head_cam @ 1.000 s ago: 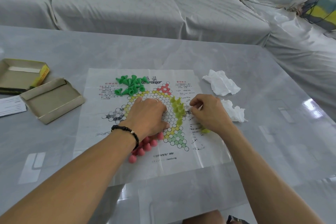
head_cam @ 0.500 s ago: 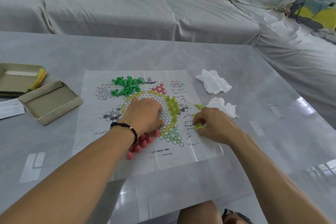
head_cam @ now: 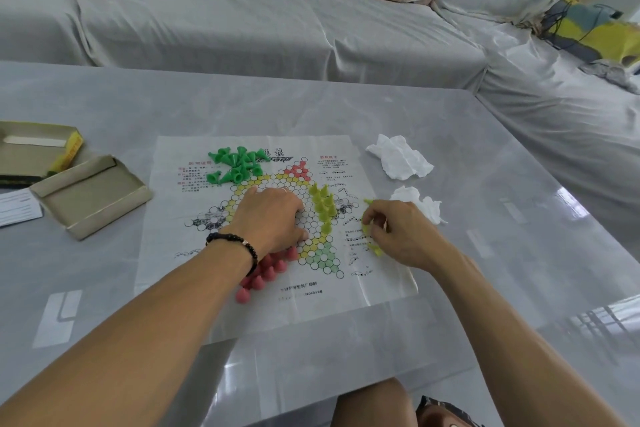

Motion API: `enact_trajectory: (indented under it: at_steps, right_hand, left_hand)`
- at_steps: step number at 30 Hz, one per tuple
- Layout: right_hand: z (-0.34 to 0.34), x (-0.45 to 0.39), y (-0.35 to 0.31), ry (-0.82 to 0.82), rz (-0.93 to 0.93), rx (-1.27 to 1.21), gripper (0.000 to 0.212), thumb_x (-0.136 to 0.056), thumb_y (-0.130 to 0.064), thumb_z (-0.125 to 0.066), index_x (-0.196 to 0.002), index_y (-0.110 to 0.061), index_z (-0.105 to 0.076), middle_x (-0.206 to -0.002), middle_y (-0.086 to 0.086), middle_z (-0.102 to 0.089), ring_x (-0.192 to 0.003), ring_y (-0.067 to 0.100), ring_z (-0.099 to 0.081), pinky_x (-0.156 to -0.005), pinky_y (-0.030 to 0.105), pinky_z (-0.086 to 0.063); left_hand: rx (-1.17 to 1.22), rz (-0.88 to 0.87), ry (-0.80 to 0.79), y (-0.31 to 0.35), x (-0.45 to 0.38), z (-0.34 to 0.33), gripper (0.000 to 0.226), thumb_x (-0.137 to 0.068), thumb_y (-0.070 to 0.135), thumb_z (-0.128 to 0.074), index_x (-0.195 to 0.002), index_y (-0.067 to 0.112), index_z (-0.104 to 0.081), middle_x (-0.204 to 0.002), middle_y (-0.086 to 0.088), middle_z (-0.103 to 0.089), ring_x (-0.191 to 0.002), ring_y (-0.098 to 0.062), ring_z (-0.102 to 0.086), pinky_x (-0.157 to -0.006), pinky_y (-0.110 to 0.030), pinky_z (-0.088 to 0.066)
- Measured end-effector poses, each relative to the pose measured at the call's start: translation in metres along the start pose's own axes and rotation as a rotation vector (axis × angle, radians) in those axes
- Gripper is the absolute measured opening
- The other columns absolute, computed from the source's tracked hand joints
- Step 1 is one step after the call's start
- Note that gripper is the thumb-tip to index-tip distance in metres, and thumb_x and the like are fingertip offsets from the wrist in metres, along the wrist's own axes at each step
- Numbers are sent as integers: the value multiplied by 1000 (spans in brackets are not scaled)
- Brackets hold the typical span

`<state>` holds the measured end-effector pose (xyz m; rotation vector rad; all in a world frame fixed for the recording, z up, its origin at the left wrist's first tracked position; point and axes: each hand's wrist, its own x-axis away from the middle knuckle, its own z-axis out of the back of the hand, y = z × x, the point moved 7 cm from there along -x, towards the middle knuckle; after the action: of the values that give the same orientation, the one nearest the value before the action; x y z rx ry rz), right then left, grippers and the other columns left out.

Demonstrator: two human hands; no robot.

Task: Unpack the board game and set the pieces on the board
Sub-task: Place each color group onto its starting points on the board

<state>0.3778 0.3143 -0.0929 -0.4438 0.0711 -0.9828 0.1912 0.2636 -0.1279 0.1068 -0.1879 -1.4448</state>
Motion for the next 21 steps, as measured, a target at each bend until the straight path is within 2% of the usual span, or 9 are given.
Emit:
enact_trajectory:
  at_steps: [2,7,9,12,18,21]
  right_hand:
    - [4,-5,-6,43,3,-85,22,-87,-8,-49,-89,-24,-63,-75,-8,-60,-64,5,-52,-60,23,-44]
    - [-19,-20,-20,6,10,-95,19,-86,-9,-49,-90,-21,-63,-74,-3,-63,-72,10,-53,-63,26,-44]
    - [-27,-23,-20,17,1,-102,16,-85,-10,-50,-89,-22,-60,-70,-6,-61,-73,10,-54,-67,31,-49]
    - [-32,-26,-16,14,-20,-124,17,-81,-11,-56,-94,-23,-56,-71,-8,-61,-74,9,-57,-67,30,-50]
    - [-31,-29,-15,70,-43,-82,4,-81,-15,-64,-83,-18,-65,-73,-5,-64,-77,13,-59,-70,35,-54]
    - [-32,-33,-18,72,-47,-90,5,-81,-17,-65,-82,-21,-64,-72,-7,-63,-77,13,-58,-69,37,-55]
  left_hand:
    - [-6,-3,11,0,0,0,39,-82,56,-63,-105,25,-65,-104,9,-64,-100,-14,-57,-106,-43,-31]
    - [-3,-4,9,0,0,0,41,-81,56,-63,-106,24,-65,-107,8,-64,-103,-15,-57,-107,-44,-30]
    - [-3,-5,10,0,0,0,41,-81,56,-63,-107,24,-65,-109,8,-63,-105,-16,-56,-109,-44,-28]
    - [-6,-8,12,0,0,0,42,-81,57,-64,-108,25,-65,-109,8,-63,-107,-16,-56,-109,-45,-28]
    - [-8,-13,27,-1,-1,0,40,-80,57,-63,-105,25,-66,-105,9,-64,-102,-15,-56,-104,-43,-31]
    - [-6,-17,30,0,-1,-1,40,-80,56,-64,-105,25,-66,-106,8,-64,-103,-16,-56,-104,-43,-31]
